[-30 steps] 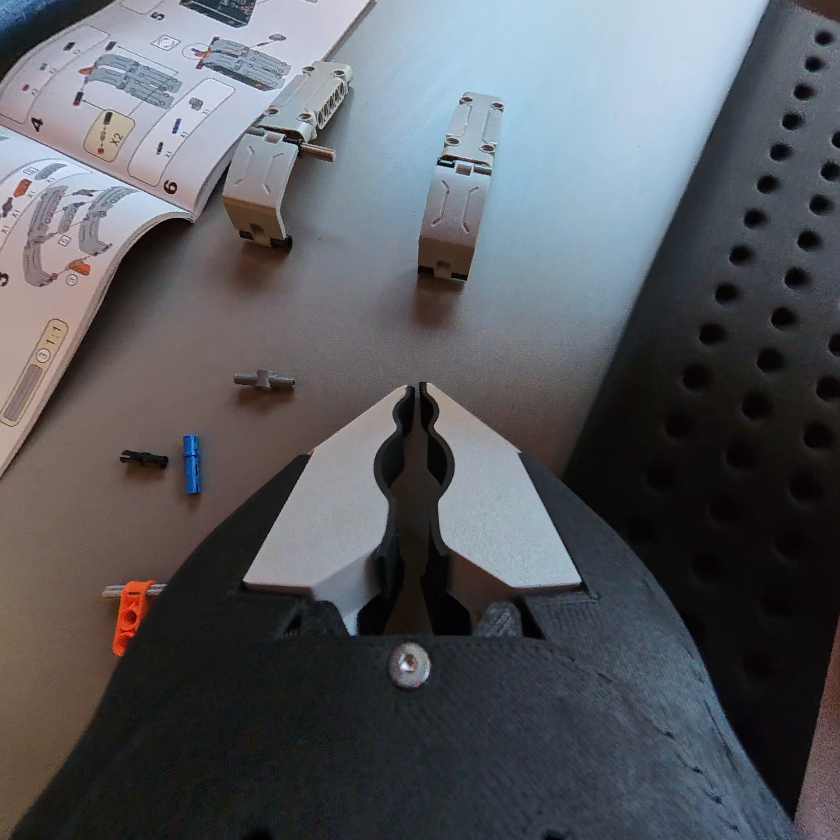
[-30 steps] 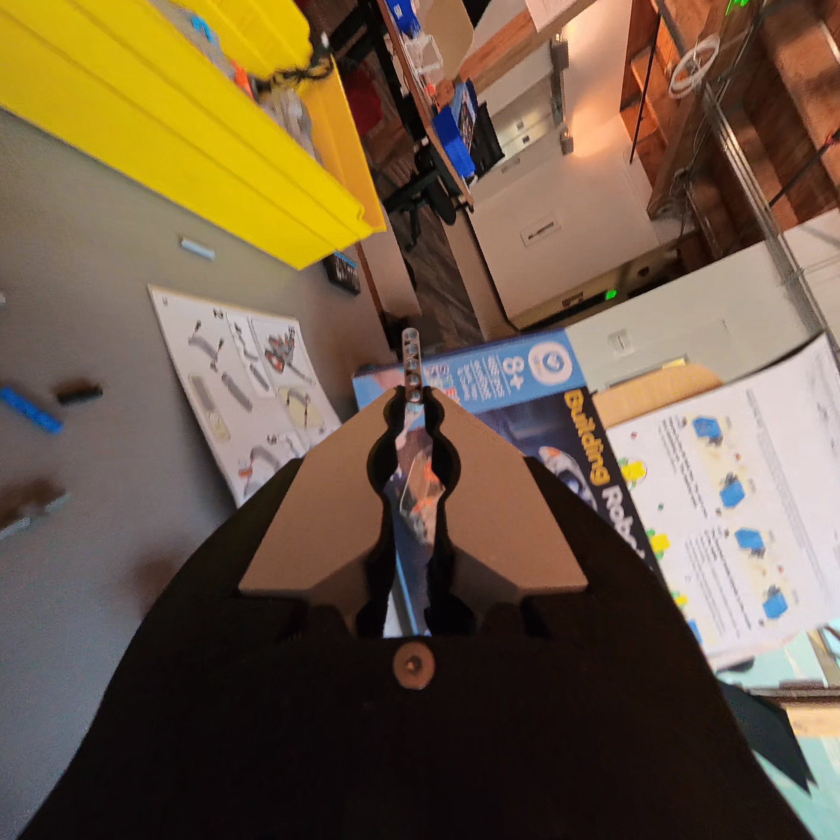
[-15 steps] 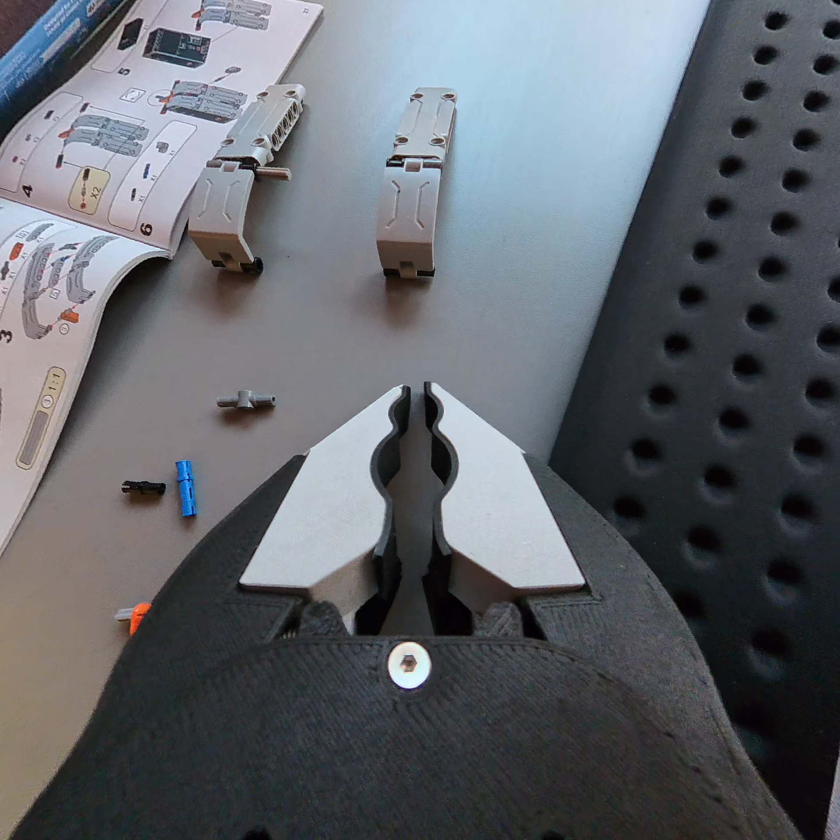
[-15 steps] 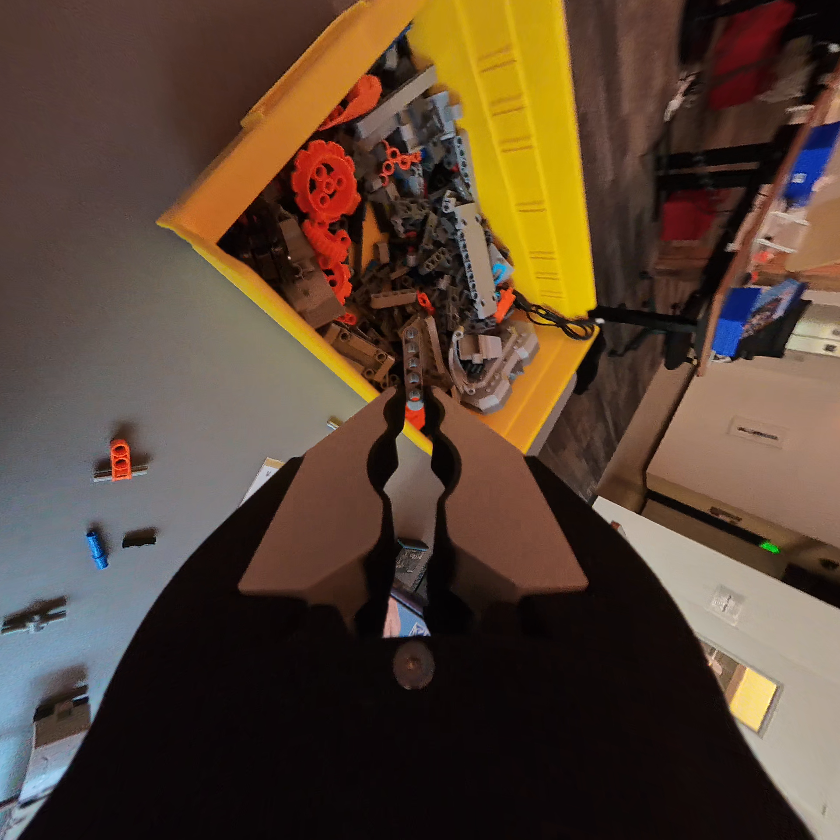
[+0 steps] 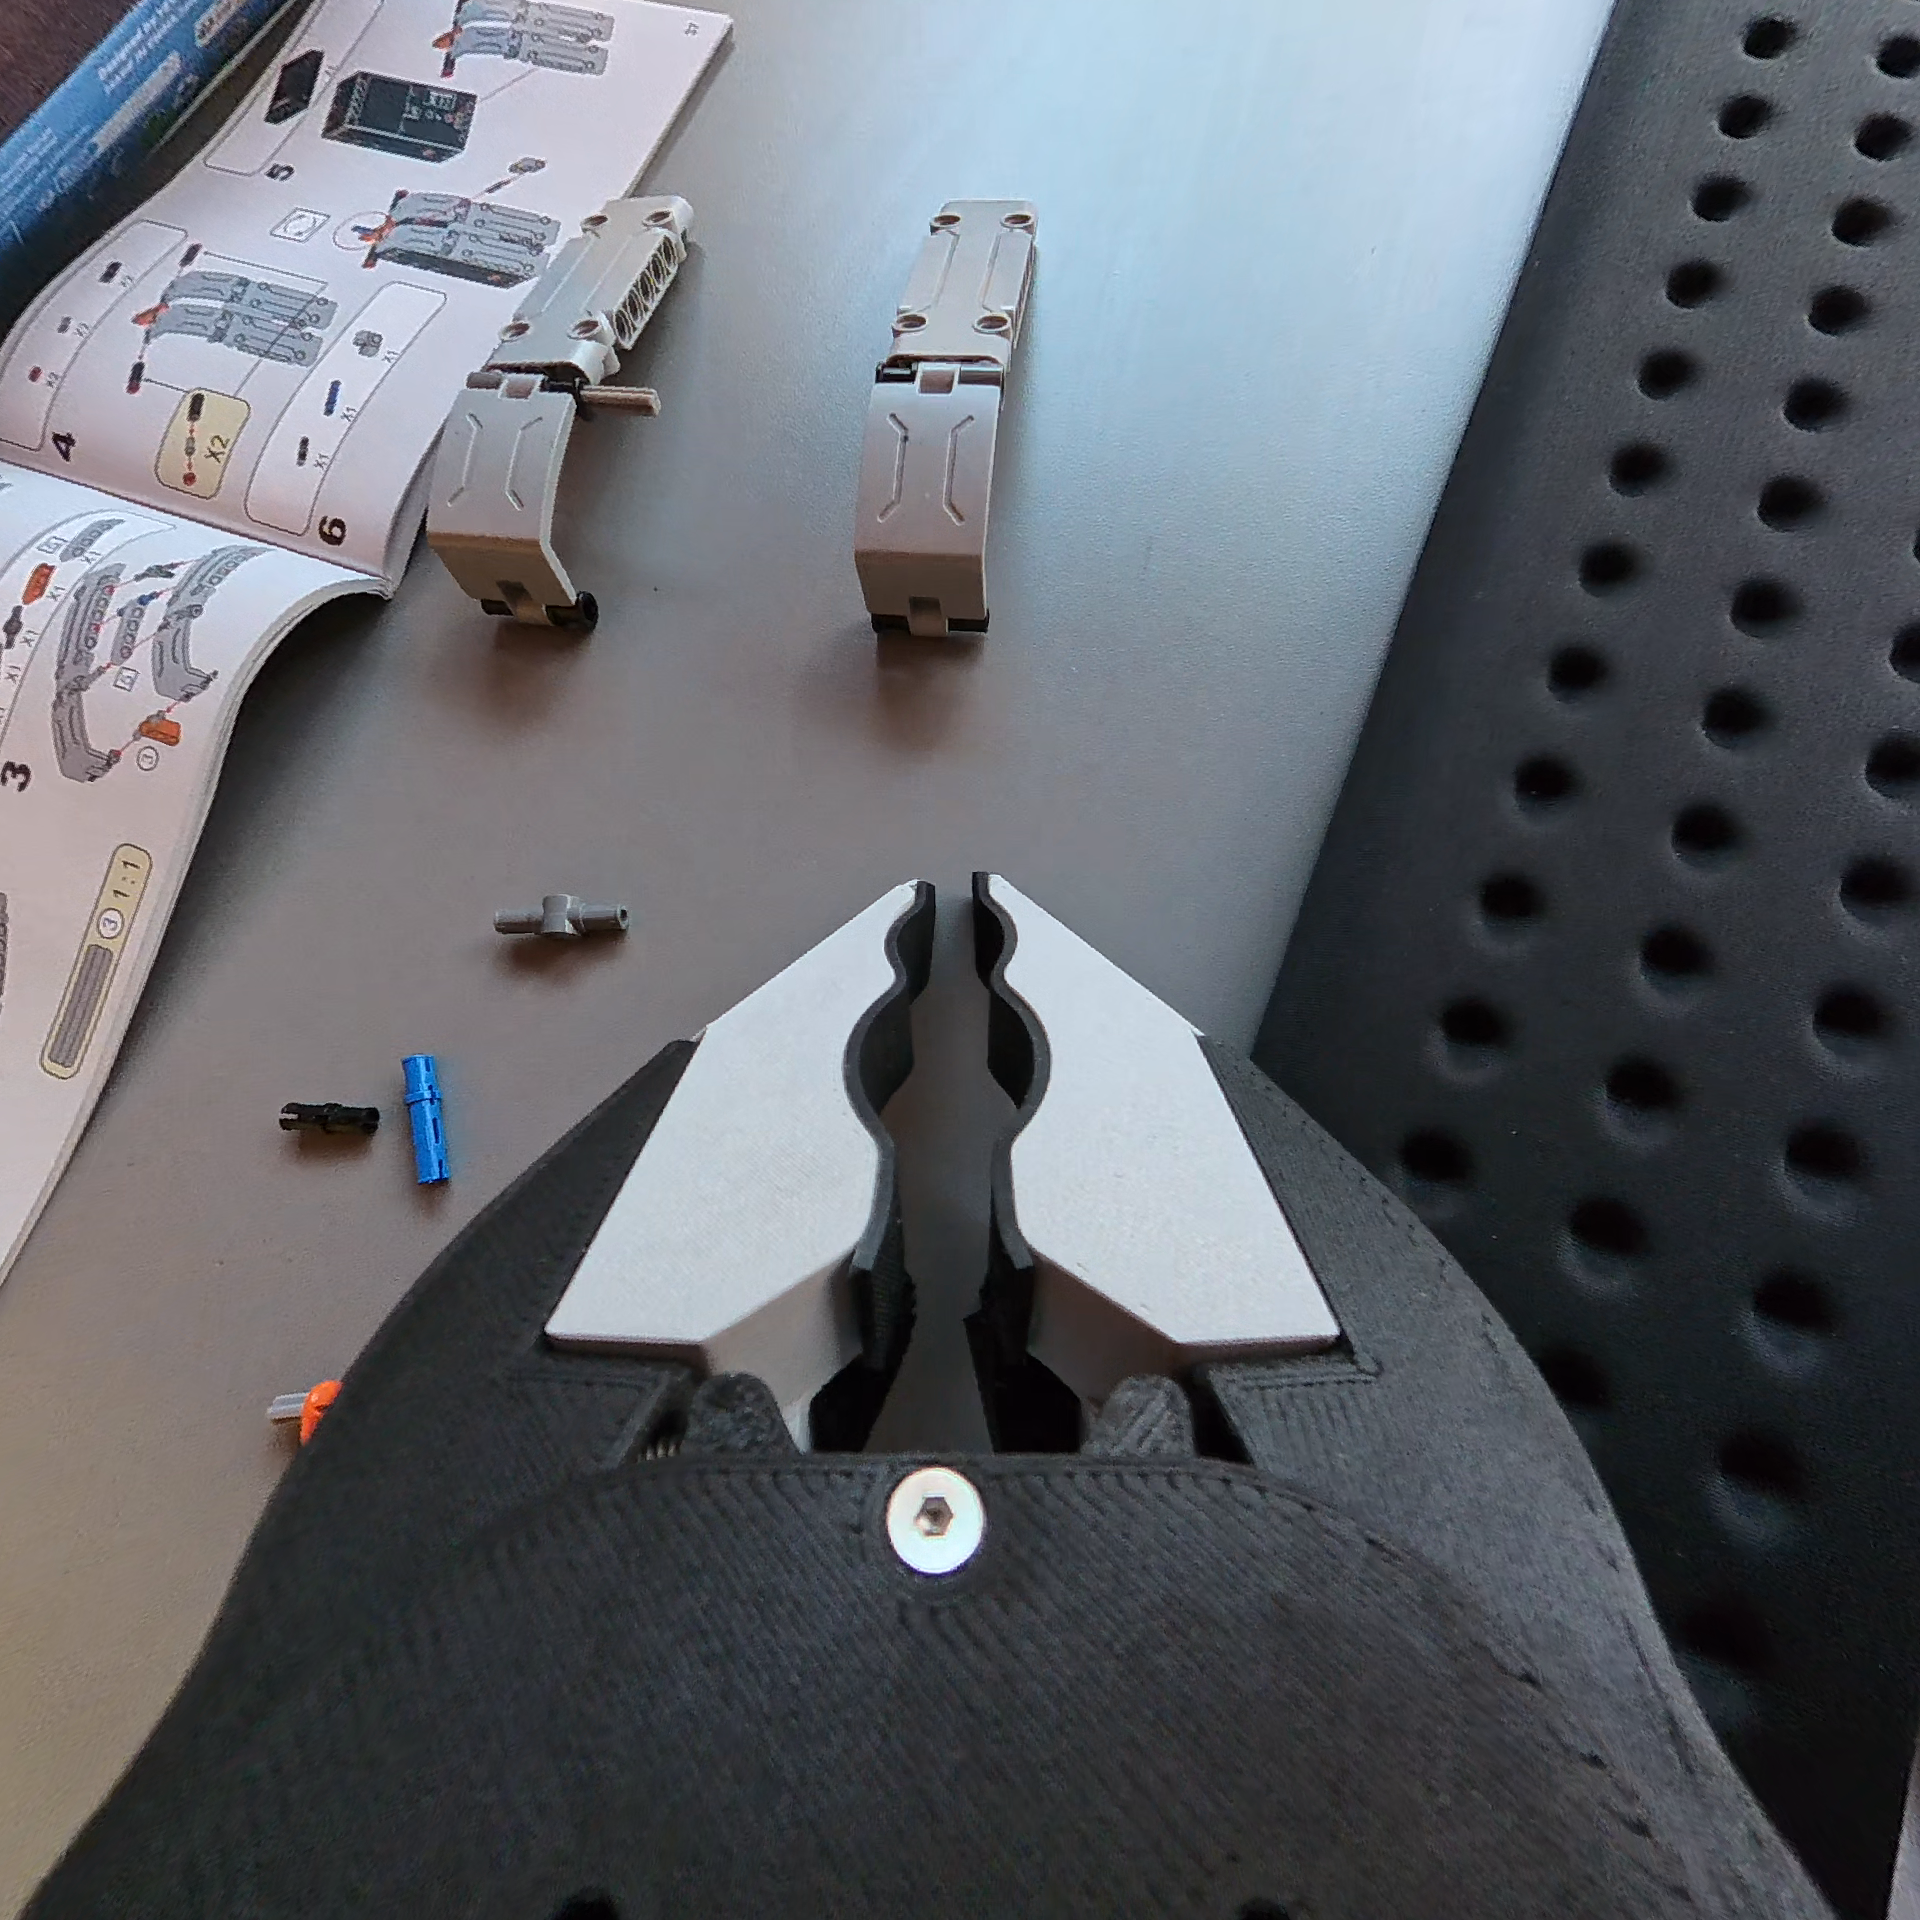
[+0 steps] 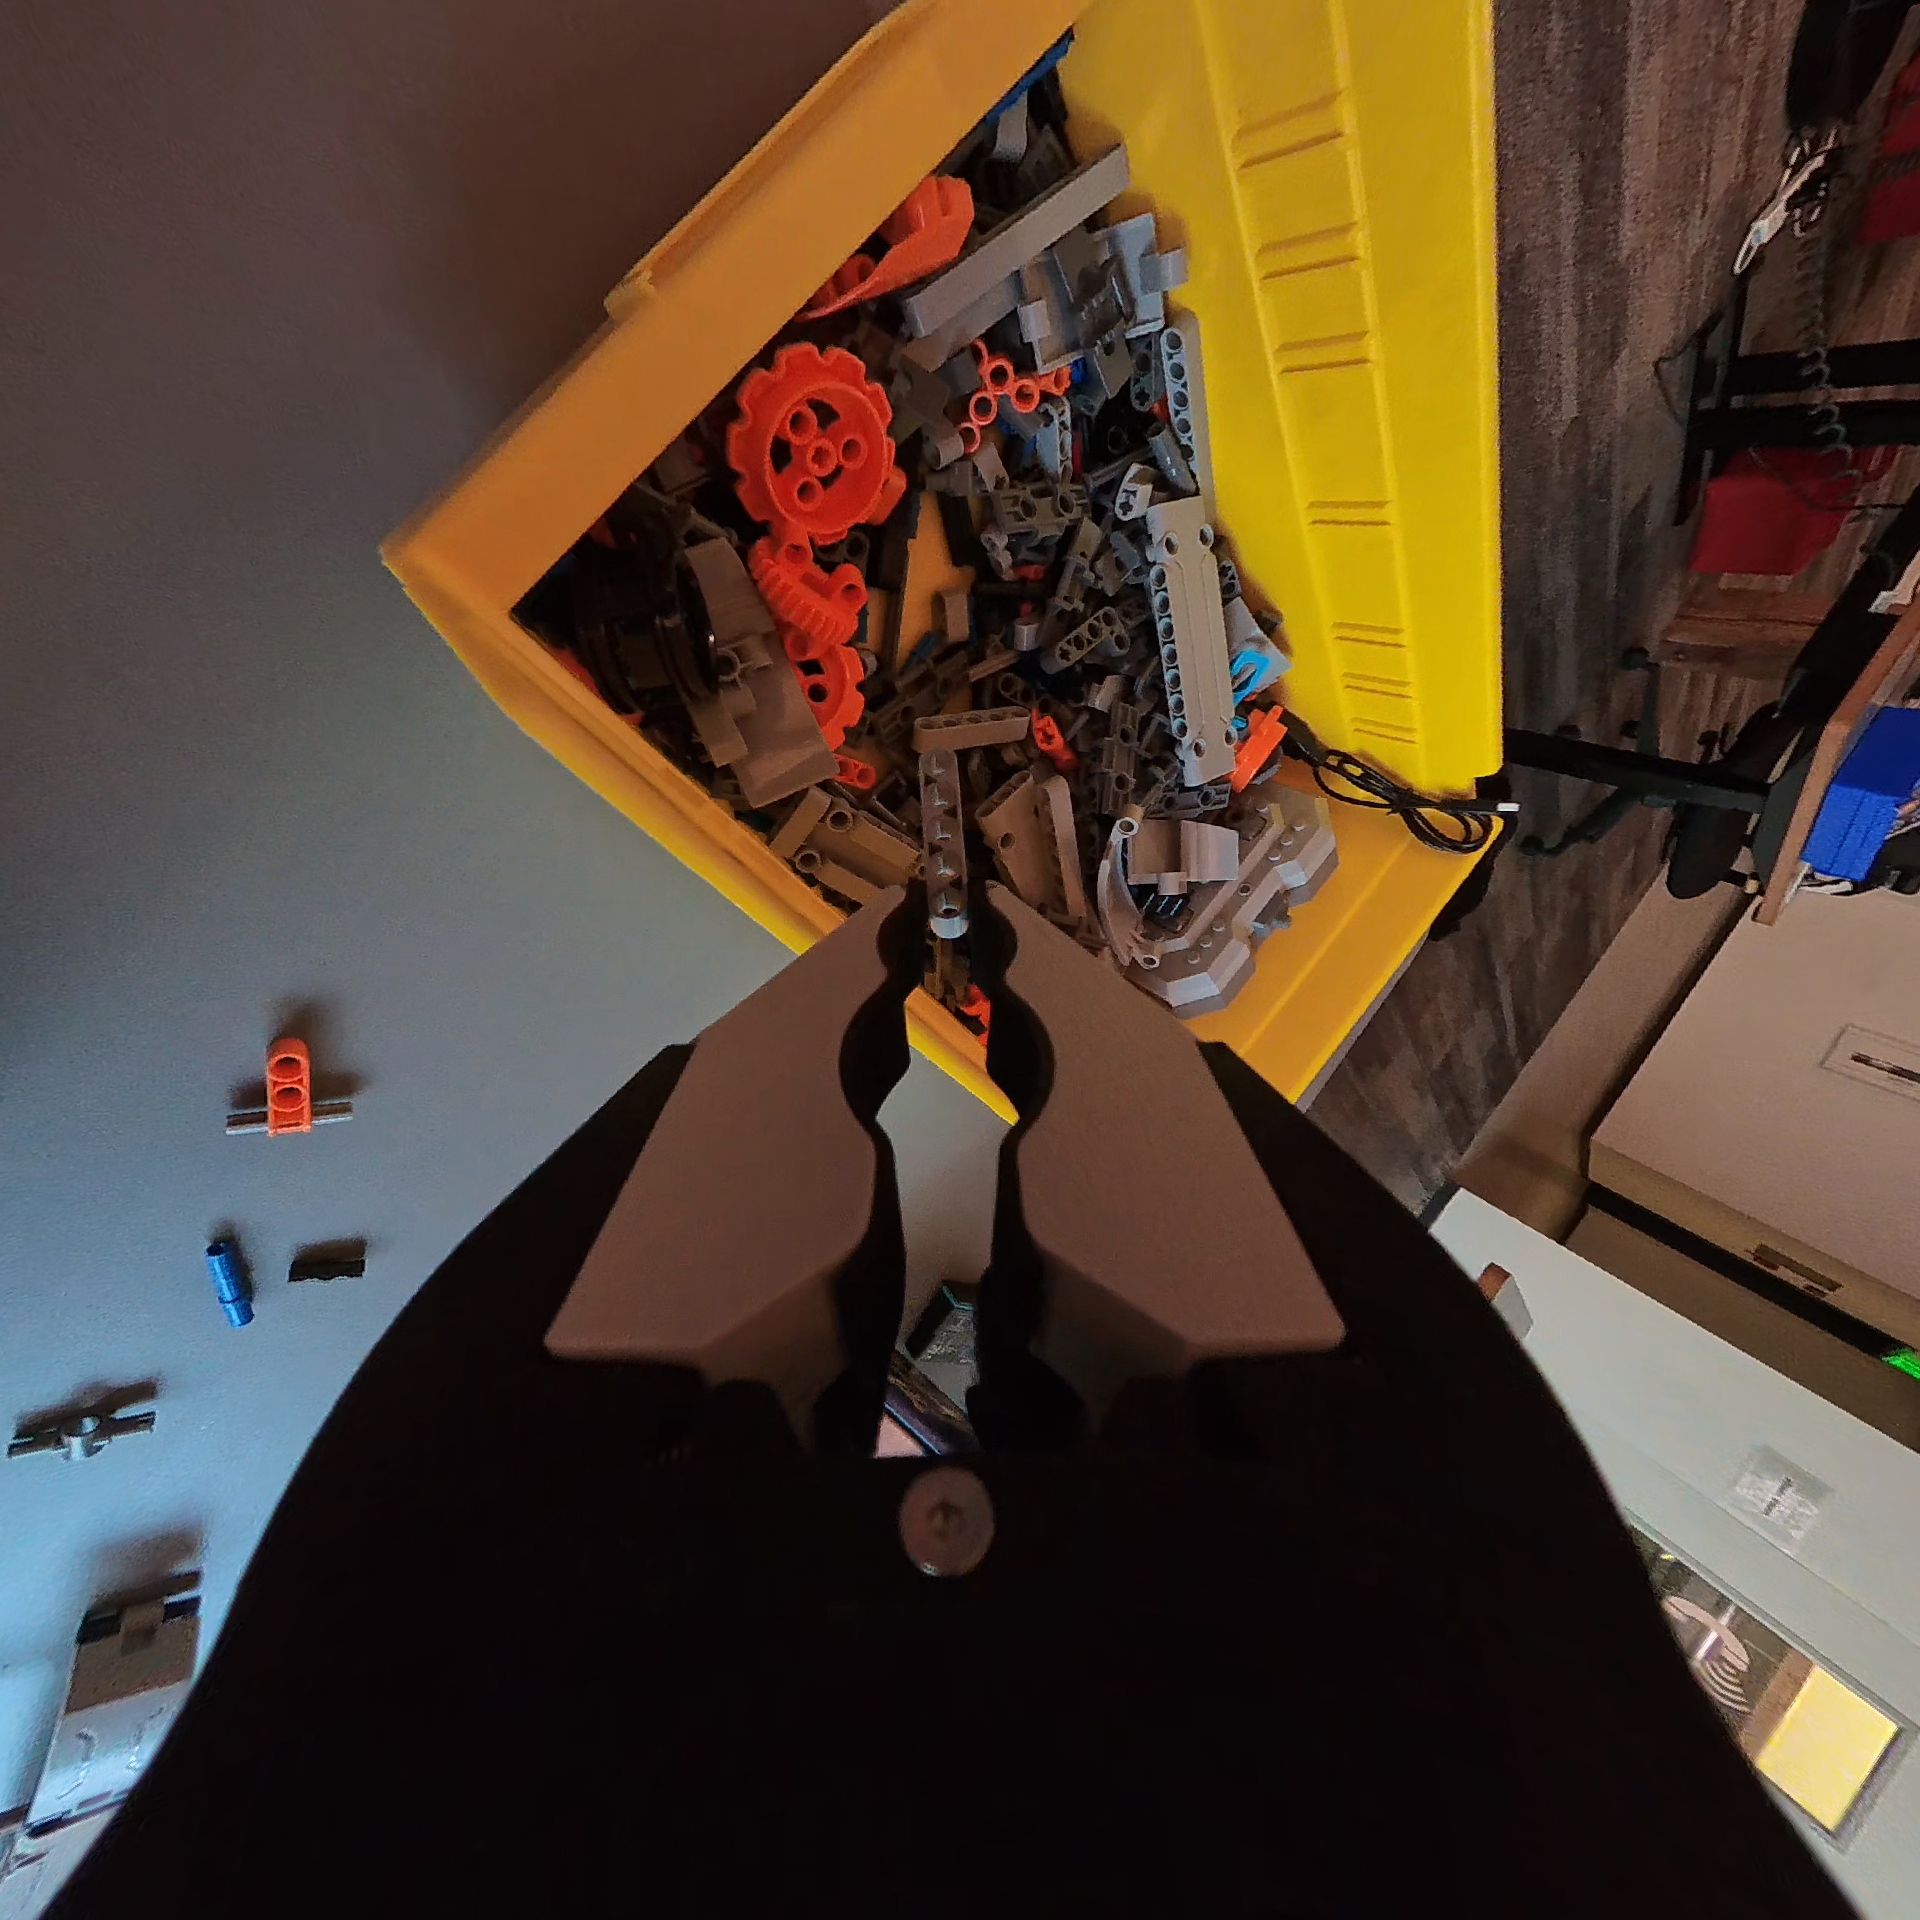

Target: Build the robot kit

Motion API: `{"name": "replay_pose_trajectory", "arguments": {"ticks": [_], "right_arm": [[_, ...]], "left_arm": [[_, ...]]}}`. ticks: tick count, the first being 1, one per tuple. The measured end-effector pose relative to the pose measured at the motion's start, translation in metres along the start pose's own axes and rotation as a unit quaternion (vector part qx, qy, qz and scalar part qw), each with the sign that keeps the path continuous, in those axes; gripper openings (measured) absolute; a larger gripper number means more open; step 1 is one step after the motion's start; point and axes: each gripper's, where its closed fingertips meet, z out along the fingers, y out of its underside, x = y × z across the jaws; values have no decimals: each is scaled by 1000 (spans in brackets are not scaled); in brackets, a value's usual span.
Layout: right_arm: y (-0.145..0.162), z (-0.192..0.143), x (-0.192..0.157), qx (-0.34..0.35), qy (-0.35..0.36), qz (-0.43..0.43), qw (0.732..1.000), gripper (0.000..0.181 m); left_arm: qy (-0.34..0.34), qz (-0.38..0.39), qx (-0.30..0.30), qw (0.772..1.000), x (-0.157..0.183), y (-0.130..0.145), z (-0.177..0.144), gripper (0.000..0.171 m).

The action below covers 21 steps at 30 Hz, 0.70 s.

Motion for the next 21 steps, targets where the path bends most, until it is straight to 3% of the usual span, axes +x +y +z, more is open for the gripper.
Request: {"name": "replay_pose_trajectory", "arguments": {"ticks": [7,10,12,14,17,19,21], "right_arm": [[-2,-17,-4,27,-6,49,998,7],[0,-32,1,54,-3,97,994,7],[4,-38,5,66,-6,134,989,7],[13,-43,10,65,-8,168,984,7],[24,-60,19,82,-1,235,968,7],[30,-72,20,102,-8,294,950,7],[32,-83,15,129,-32,349,928,7]], "left_arm": [[-2,-35,15,999,-7,-4,-5,0],[24,-102,78,991,-14,-20,-21,0],[89,-146,138,976,-9,-35,-37,0],[173,-191,226,939,-3,-56,-65,0],[284,-250,394,838,-16,-80,-128,3],[279,-277,490,778,-41,-80,-165,4],[216,-274,551,758,-60,-74,-187,6]]}}
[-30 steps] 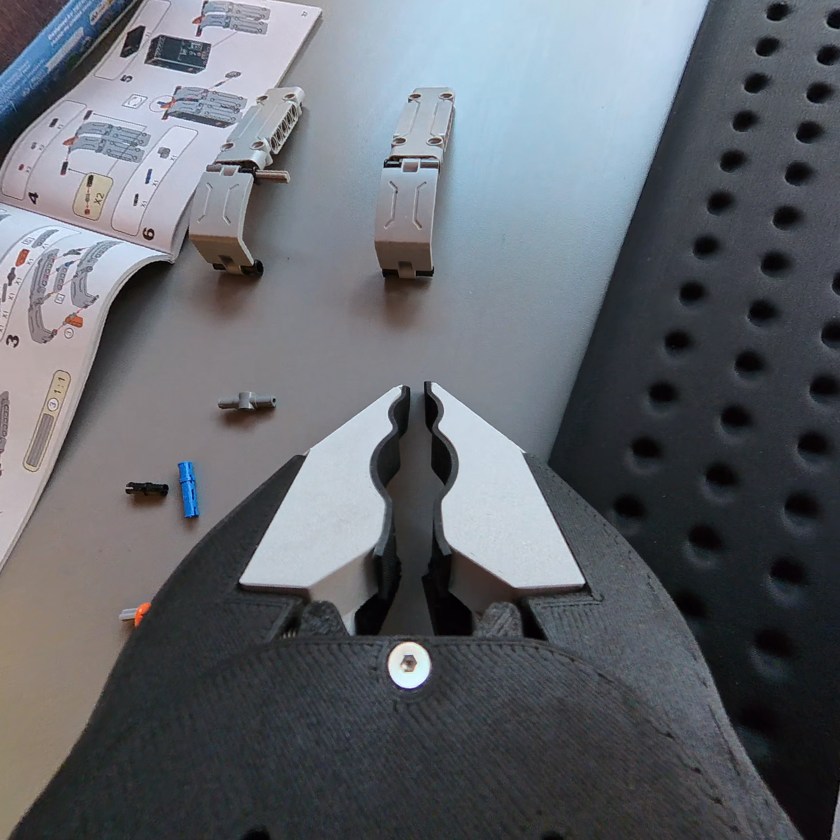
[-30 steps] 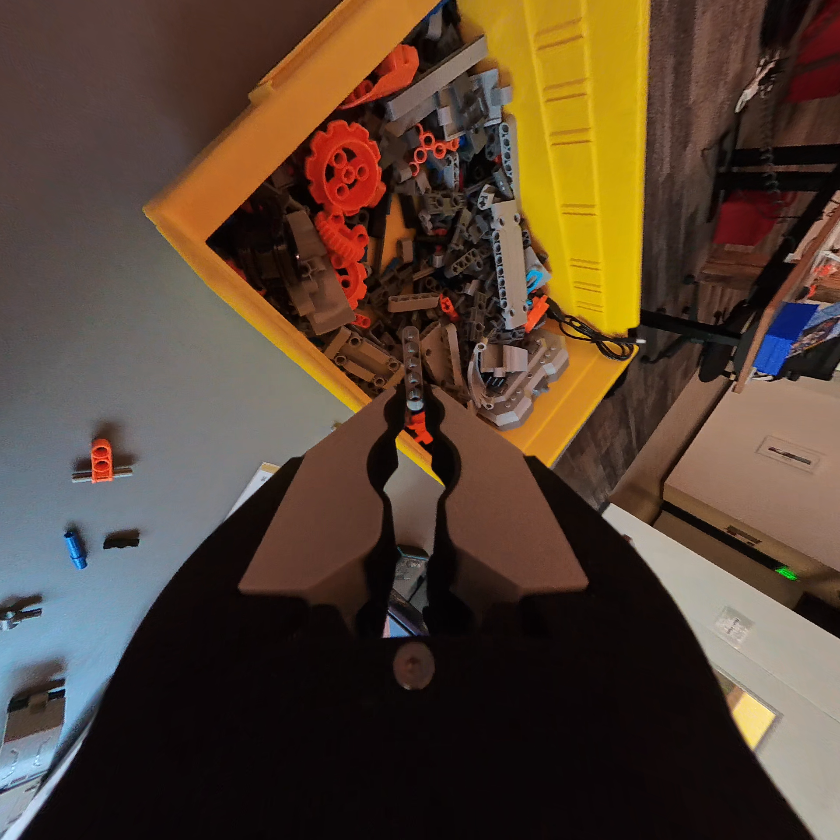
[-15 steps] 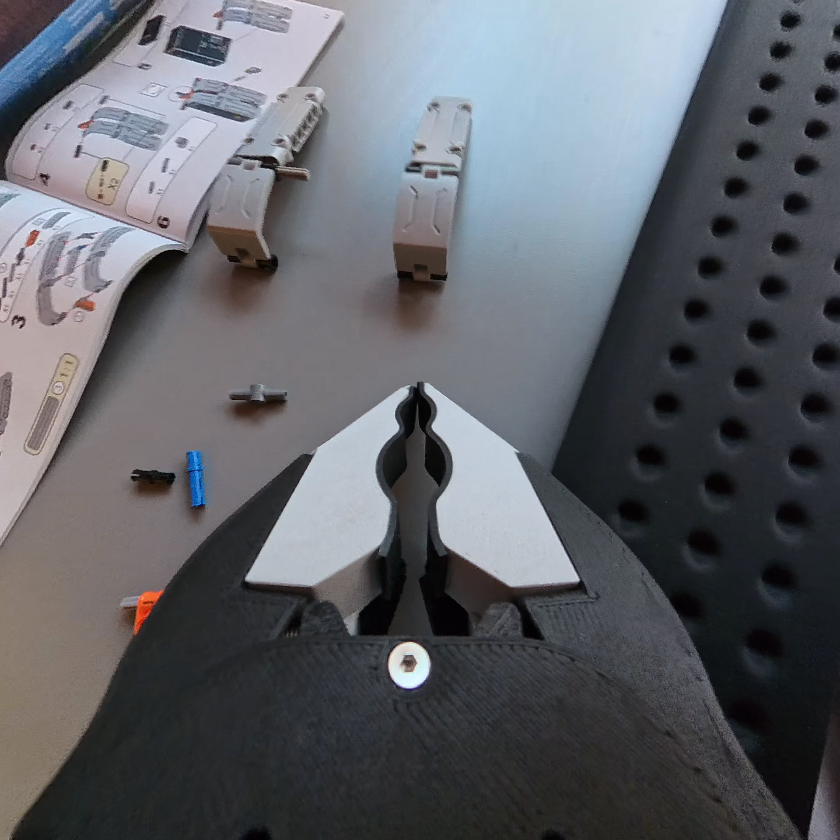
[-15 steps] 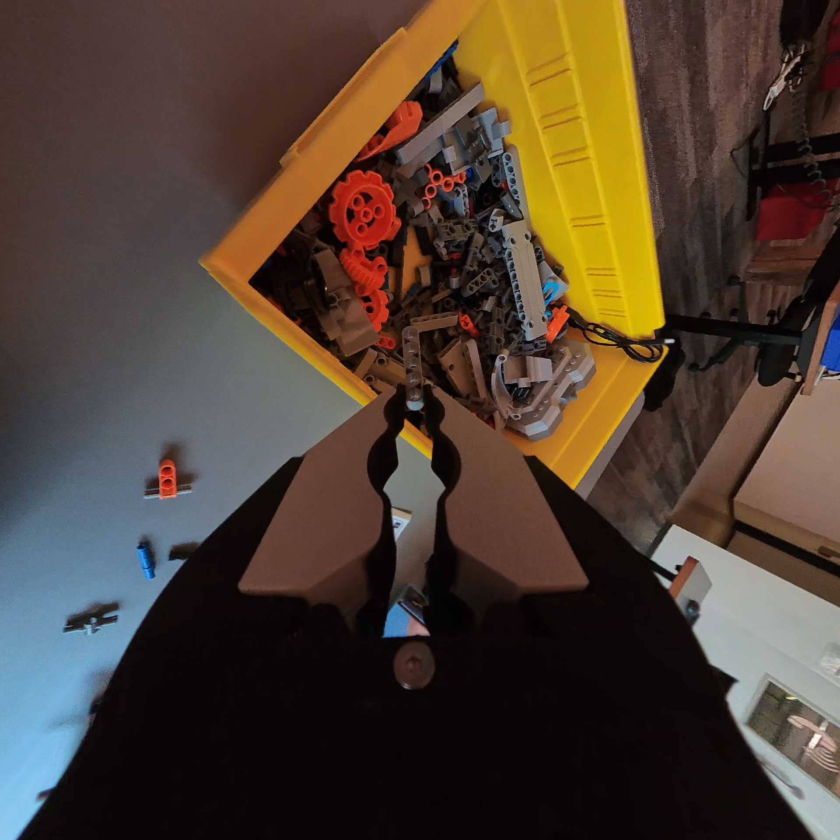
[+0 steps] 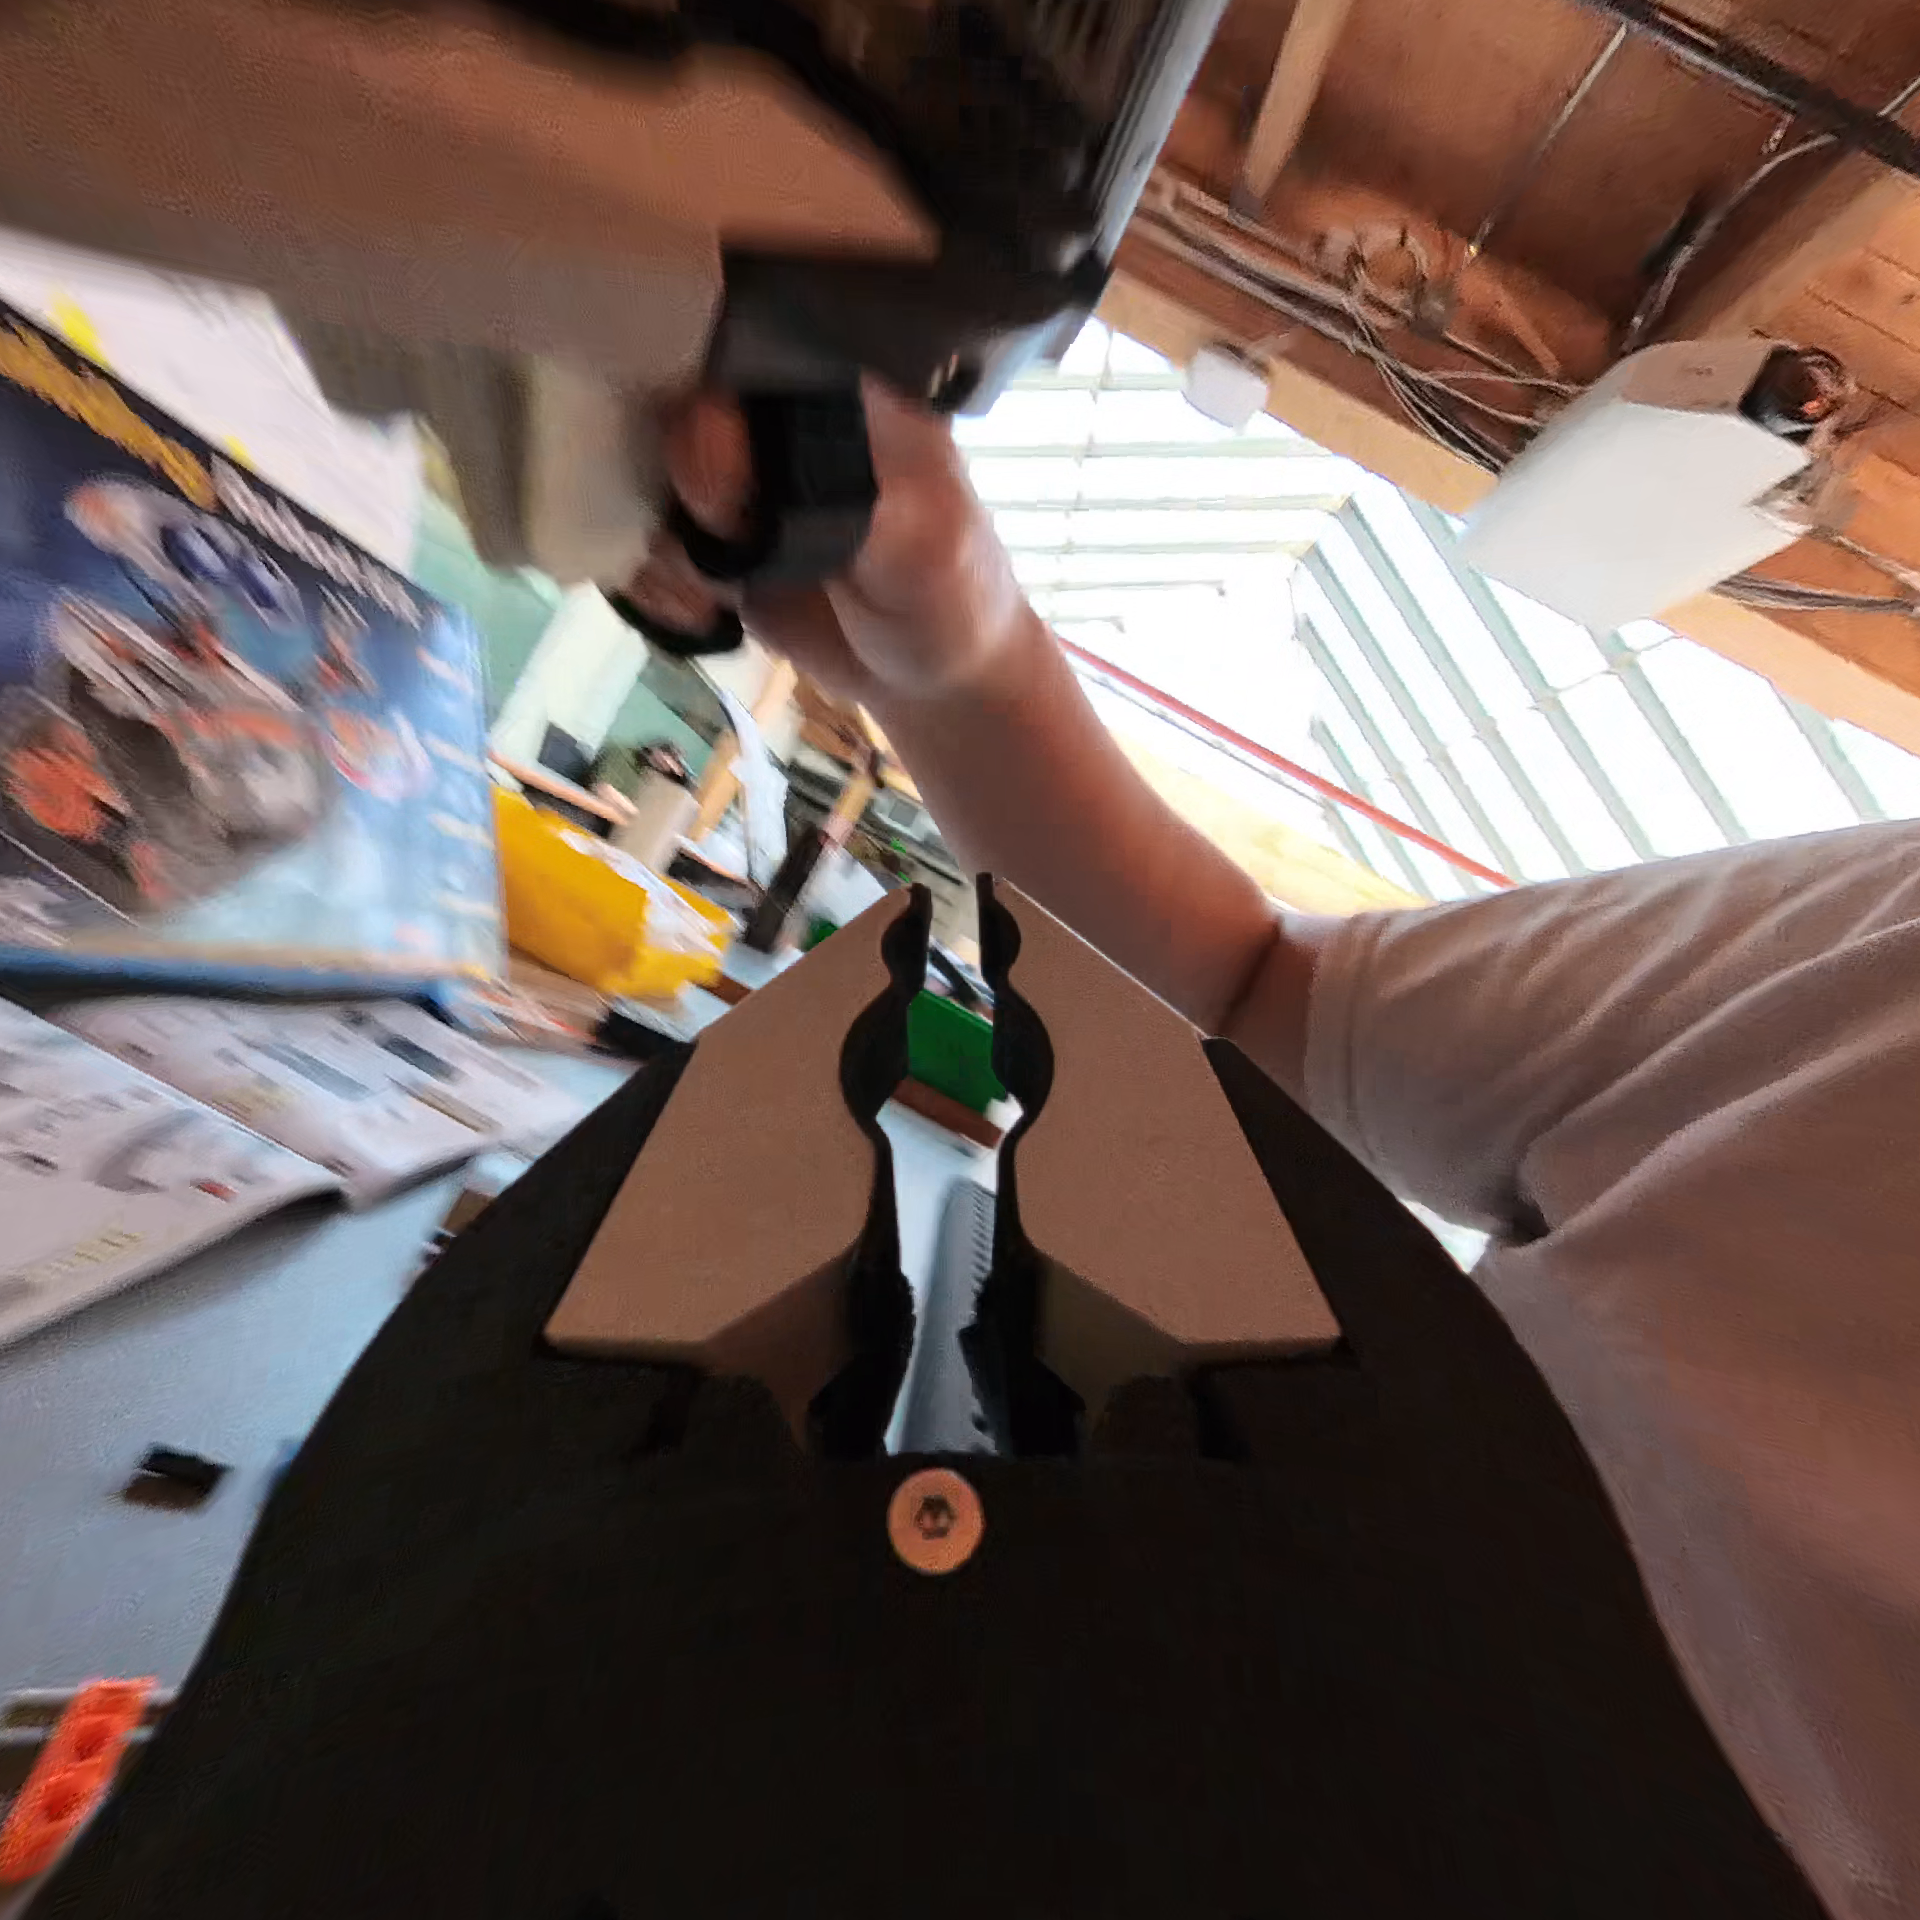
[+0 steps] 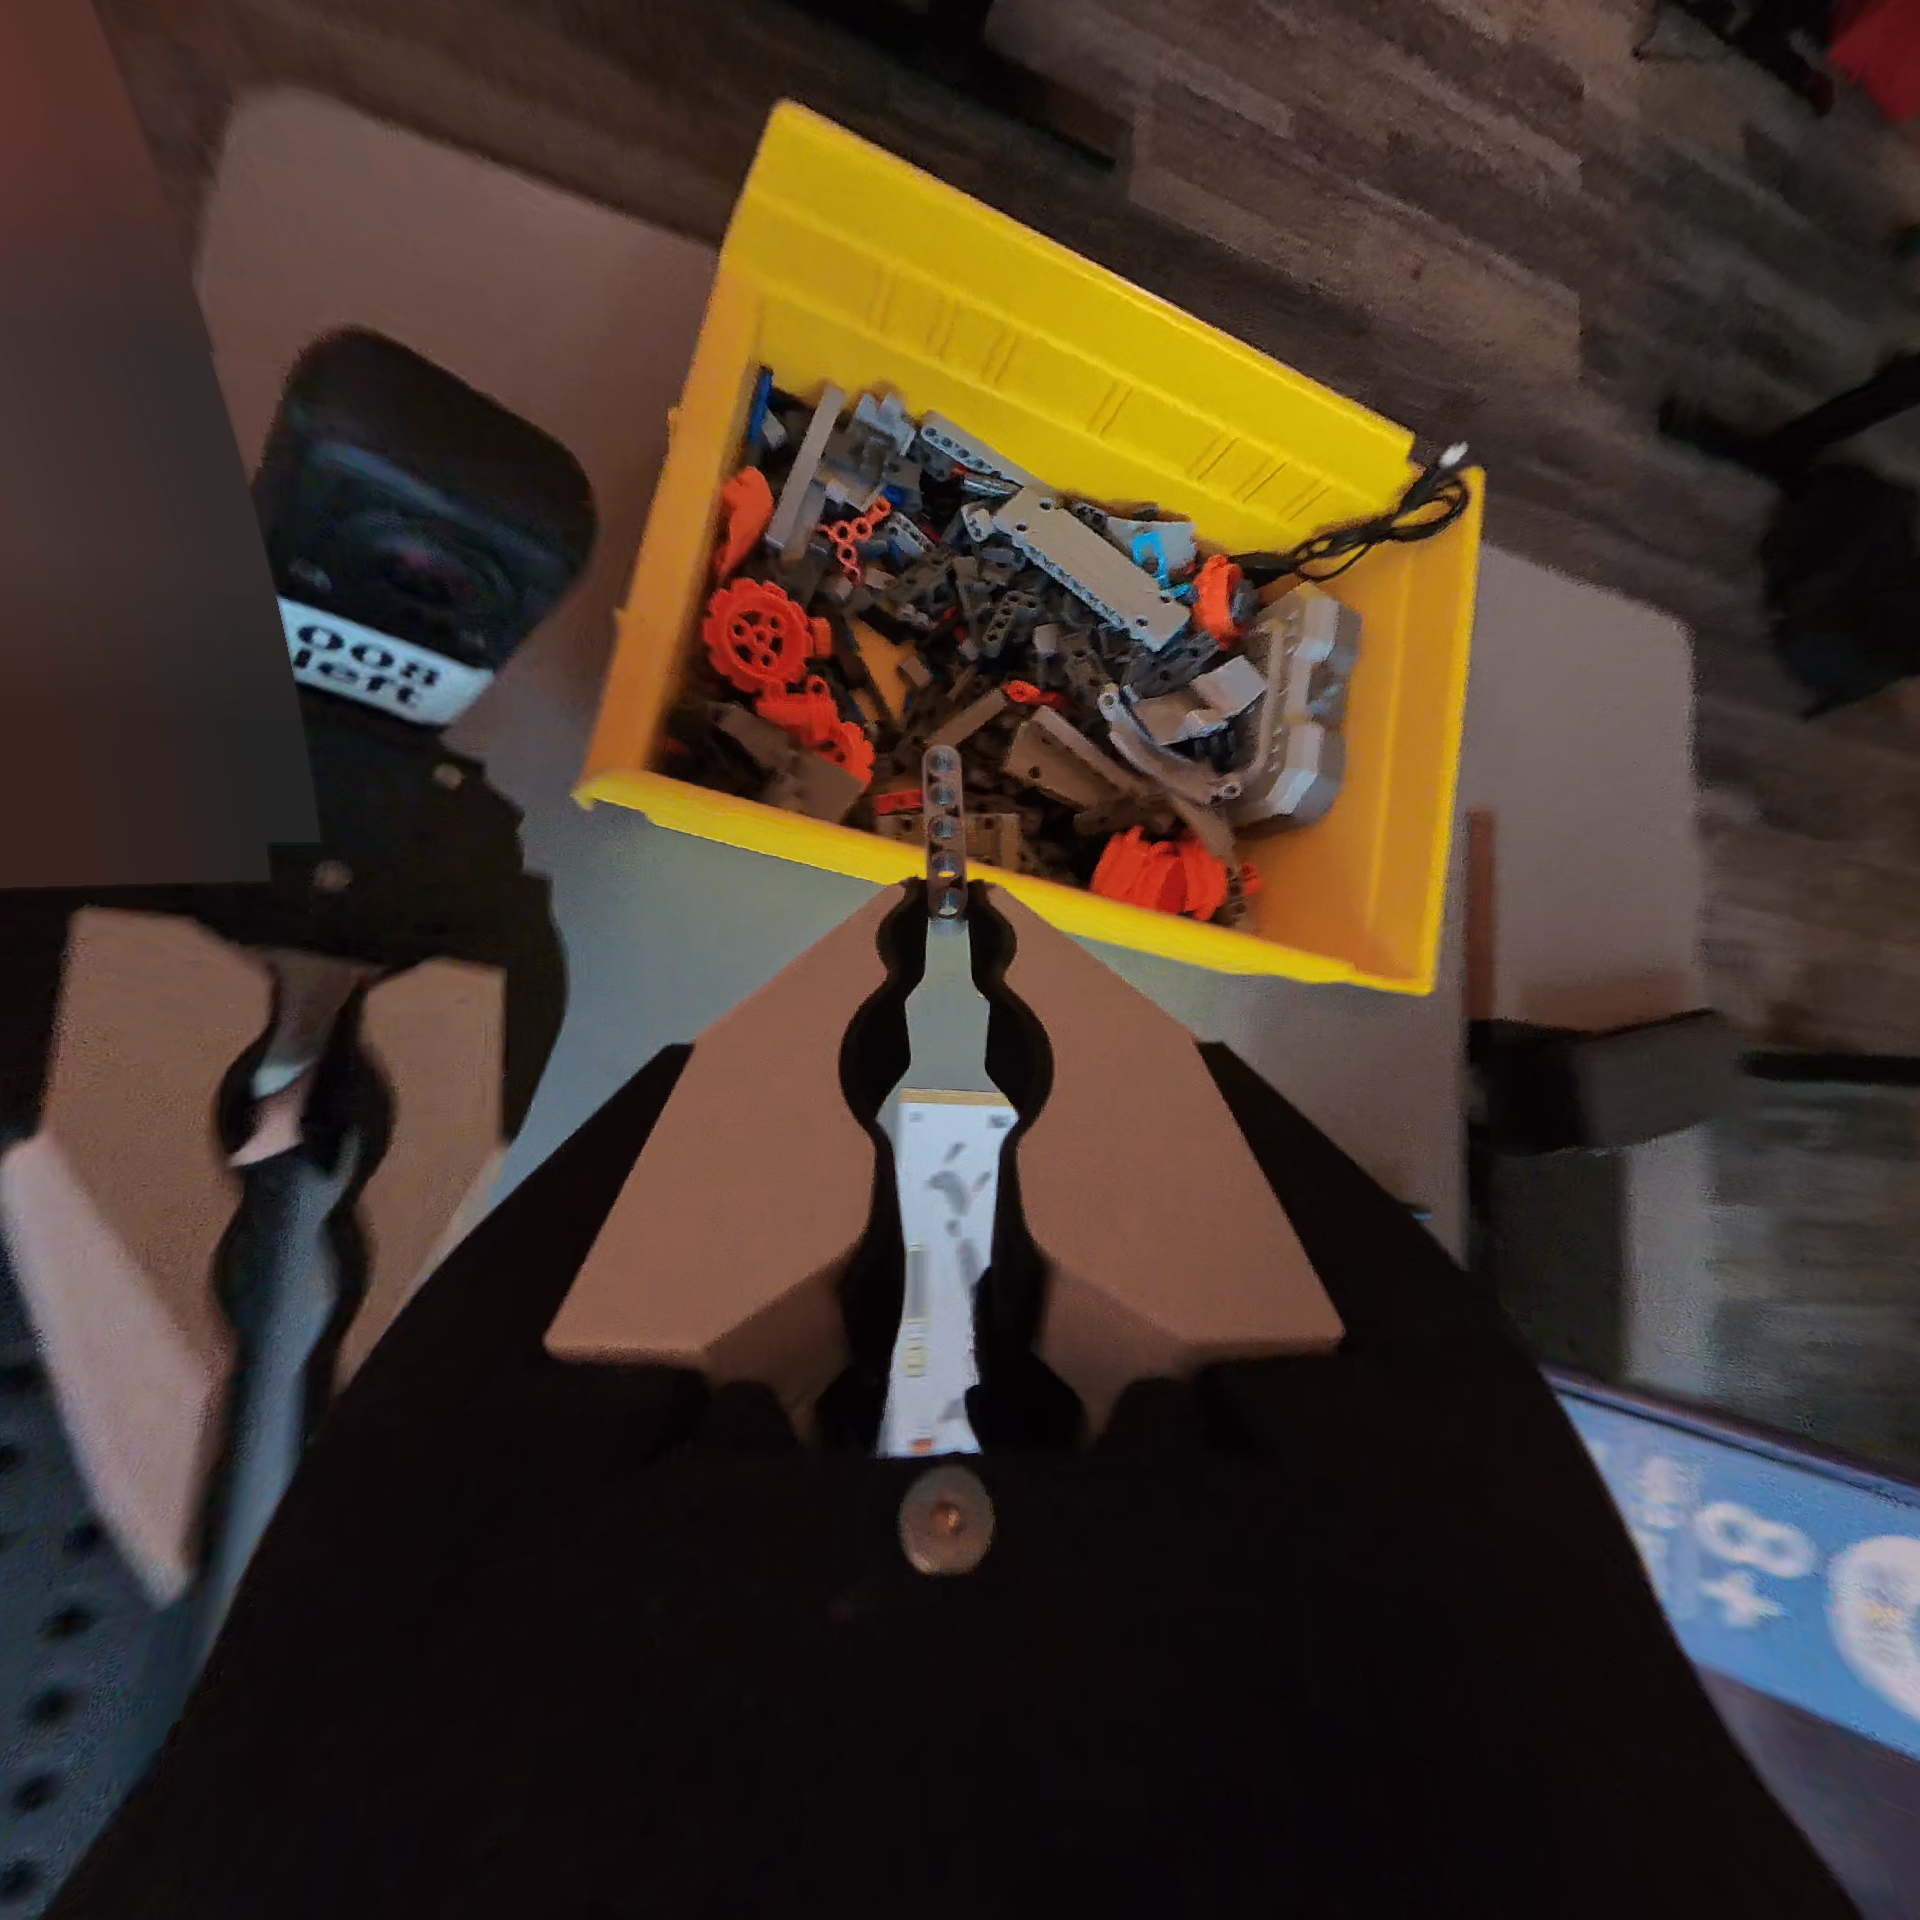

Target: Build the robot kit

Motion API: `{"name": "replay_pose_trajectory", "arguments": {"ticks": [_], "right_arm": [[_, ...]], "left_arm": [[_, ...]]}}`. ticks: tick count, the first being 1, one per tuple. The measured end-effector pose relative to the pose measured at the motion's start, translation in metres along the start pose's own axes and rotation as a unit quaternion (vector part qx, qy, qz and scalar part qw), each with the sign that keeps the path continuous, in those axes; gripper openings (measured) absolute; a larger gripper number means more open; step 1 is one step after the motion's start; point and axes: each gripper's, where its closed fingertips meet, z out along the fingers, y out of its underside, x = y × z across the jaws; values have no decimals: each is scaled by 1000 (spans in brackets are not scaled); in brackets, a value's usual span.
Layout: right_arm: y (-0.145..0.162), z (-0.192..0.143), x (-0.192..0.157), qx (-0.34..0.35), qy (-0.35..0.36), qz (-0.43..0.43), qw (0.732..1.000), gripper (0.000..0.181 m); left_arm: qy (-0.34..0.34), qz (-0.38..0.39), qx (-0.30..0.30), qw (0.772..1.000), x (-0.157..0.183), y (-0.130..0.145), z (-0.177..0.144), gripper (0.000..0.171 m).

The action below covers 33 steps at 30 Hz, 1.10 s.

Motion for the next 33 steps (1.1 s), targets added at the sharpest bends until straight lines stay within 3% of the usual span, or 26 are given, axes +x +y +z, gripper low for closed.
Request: {"name": "replay_pose_trajectory", "arguments": {"ticks": [4,8,13,20,26,30,33], "right_arm": [[0,-24,-7,53,-25,79,995,7],[13,-40,-8,51,38,27,998,7],[12,-53,-8,37,125,-88,988,7],[-22,-58,-25,68,142,-244,957,7],[-23,-53,-23,-12,225,-384,895,7],[3,-65,-21,-50,284,-370,883,7],[32,-85,-29,-17,334,-299,894,6]], "left_arm": [[-65,119,90,987,6,-31,-21,9],[-115,136,152,972,-2,-47,-37,18],[-111,63,129,983,-19,-37,-32,40],[-62,24,108,992,-14,-28,-22,33],[-44,14,82,996,-10,-20,-15,27],[-38,4,81,996,-10,-18,-14,27],[-46,8,85,995,-11,-19,-16,26]]}}
